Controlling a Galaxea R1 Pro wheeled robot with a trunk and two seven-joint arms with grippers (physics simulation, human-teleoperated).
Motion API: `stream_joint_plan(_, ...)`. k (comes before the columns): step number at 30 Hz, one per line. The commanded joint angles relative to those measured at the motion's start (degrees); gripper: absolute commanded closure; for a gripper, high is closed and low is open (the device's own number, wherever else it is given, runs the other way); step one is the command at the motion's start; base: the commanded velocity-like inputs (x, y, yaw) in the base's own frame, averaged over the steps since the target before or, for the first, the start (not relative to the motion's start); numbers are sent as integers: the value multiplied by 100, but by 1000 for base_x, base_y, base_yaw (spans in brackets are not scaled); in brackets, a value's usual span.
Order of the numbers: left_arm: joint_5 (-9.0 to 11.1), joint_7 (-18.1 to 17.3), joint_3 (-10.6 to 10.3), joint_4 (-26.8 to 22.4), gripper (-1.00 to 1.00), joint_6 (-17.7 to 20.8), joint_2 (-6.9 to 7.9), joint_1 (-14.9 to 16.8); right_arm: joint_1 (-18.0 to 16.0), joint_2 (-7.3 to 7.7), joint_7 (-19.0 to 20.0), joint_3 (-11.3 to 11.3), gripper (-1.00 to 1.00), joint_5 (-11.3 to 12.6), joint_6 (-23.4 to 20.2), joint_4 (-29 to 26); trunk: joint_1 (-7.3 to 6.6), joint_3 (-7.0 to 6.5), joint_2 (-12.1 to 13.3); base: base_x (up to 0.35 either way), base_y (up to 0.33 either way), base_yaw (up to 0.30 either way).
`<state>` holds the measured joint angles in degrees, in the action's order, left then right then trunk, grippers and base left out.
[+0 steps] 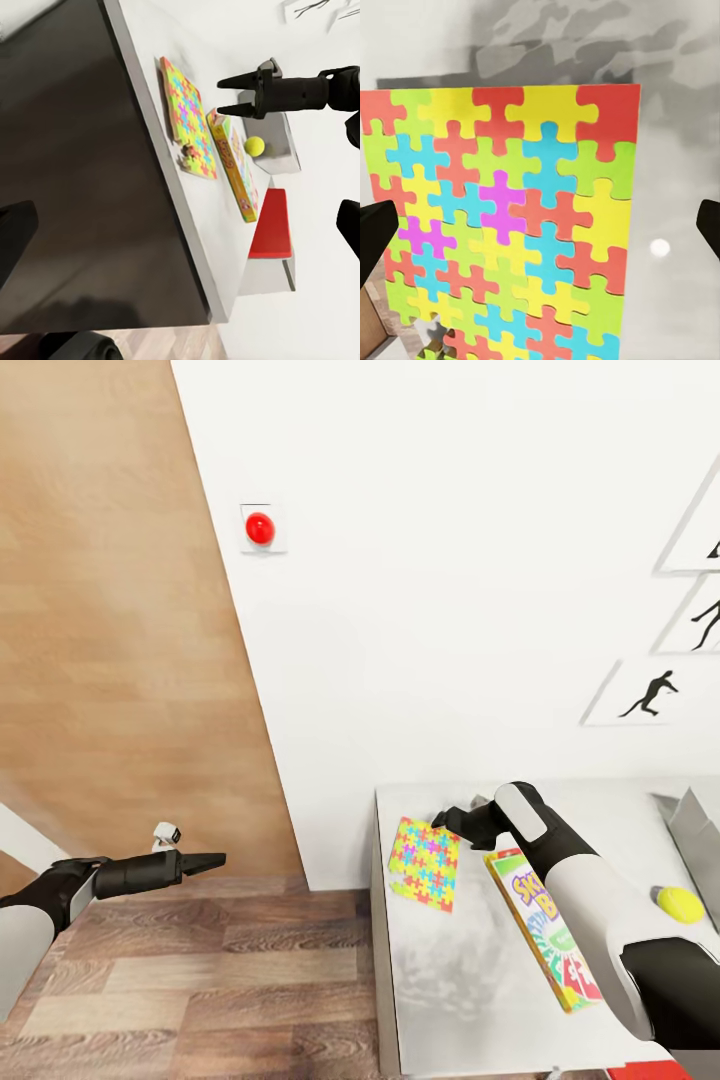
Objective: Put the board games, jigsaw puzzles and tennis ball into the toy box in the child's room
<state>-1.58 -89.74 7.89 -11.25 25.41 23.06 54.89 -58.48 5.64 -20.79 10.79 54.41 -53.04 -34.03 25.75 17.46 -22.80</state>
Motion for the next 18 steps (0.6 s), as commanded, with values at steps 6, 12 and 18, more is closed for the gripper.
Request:
stream_joint_plan(6,-17,-26,11,0,-100,60,2,5,-5,8,-48,37,-100,61,-5,-7,3,66,-12,0,0,0)
stream_joint_plan(12,-17,-26,11,0,-100,60,5,5,-5,8,-48,37,-100,61,-5,-8,3,121,-12,0,0,0)
stream_joint_plan(18,-17,-26,11,0,-100,60,4,5,-5,8,-48,37,-100,61,-5,-7,3,176,-12,0,3,0)
